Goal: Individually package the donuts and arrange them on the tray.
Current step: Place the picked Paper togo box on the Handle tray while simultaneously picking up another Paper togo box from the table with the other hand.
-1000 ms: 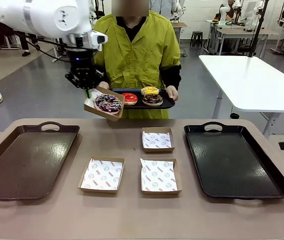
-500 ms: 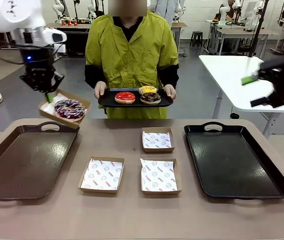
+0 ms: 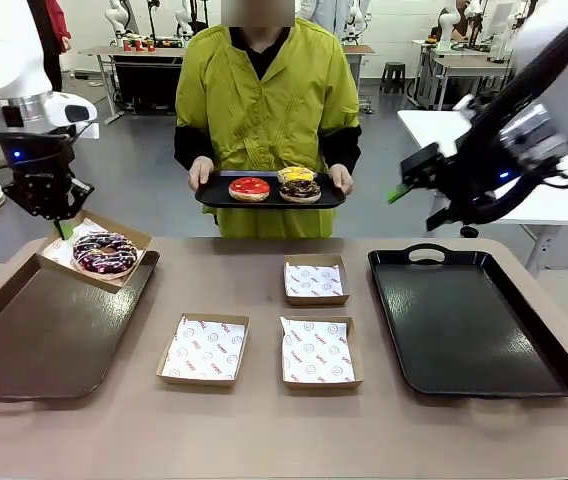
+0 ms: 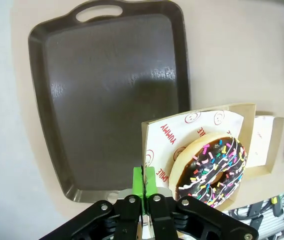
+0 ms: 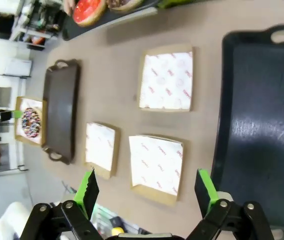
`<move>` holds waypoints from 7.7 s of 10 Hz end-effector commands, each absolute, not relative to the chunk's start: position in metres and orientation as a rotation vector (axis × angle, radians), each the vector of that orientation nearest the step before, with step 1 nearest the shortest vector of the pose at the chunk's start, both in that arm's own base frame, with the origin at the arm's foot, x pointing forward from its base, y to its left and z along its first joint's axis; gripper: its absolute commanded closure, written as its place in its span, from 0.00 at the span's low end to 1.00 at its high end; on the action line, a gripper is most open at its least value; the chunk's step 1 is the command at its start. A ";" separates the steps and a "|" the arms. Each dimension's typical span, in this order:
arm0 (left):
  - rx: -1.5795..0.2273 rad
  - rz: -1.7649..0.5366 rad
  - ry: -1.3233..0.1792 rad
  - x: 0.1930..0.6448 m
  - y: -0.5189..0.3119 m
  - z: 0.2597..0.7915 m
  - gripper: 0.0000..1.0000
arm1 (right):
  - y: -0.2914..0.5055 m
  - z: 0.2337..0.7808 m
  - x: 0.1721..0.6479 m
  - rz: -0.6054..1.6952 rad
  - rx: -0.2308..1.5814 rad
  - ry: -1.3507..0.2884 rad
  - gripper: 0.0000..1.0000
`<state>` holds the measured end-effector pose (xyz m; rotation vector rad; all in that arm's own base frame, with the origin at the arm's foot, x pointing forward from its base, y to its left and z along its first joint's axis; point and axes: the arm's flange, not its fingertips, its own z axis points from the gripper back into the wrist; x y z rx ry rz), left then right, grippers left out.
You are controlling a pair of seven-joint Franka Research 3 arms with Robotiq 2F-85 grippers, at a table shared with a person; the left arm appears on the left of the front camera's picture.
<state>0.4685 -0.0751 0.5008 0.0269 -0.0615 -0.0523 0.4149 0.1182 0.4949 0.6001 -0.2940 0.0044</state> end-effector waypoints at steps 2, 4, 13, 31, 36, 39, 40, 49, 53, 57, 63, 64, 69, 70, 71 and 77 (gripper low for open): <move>0.003 -0.025 -0.085 0.470 -0.062 0.488 0.99 | 0.142 0.494 0.423 -0.007 0.532 -0.262 0.00; 0.024 -0.039 -0.068 0.469 -0.068 0.494 0.99 | 0.132 0.486 0.417 0.007 0.563 -0.273 0.00; 0.016 0.015 -0.074 0.509 -0.039 0.467 0.99 | 0.191 0.481 0.451 -0.053 0.327 -0.261 0.00; -0.023 0.052 -0.082 0.560 -0.017 0.393 0.99 | 0.257 0.394 0.537 -0.033 0.117 -0.167 0.00; 0.006 0.056 -0.110 0.574 -0.023 0.382 0.99 | 0.253 0.361 0.563 0.032 0.132 -0.121 0.00; 0.003 0.044 -0.087 0.586 -0.024 0.374 0.99 | 0.253 0.345 0.565 0.033 0.111 -0.087 0.00; 0.007 0.043 -0.074 0.589 -0.023 0.372 0.99 | 0.253 0.341 0.565 0.034 0.107 -0.078 0.00; 0.010 0.032 -0.055 0.593 -0.020 0.365 0.99 | 0.266 0.326 0.578 0.024 0.036 -0.110 0.00; 0.001 0.020 -0.039 0.595 -0.020 0.363 0.13 | 0.265 0.323 0.581 0.030 0.023 -0.096 1.00; -0.007 0.018 -0.034 0.597 -0.019 0.365 0.15 | 0.263 0.322 0.583 0.010 0.025 -0.100 1.00; -0.049 0.009 -0.041 0.593 -0.016 0.370 0.00 | 0.263 0.330 0.577 -0.049 0.029 -0.099 1.00; -0.098 0.018 -0.026 0.581 -0.012 0.378 0.00 | 0.263 0.340 0.567 -0.083 0.019 -0.076 1.00; -0.550 -0.011 -0.082 0.463 0.066 0.430 0.00 | 0.261 0.442 0.514 -0.170 0.020 -0.103 1.00; -0.628 -0.035 -0.105 0.445 0.081 0.431 0.00 | 0.264 0.462 0.510 -0.150 0.011 -0.128 1.00; -0.703 -0.052 -0.123 0.426 0.093 0.432 0.00 | 0.269 0.484 0.507 -0.111 -0.001 -0.143 1.00; -1.135 0.129 -0.195 0.369 0.199 0.407 0.00 | 0.284 0.523 0.537 -0.047 -0.025 -0.120 1.00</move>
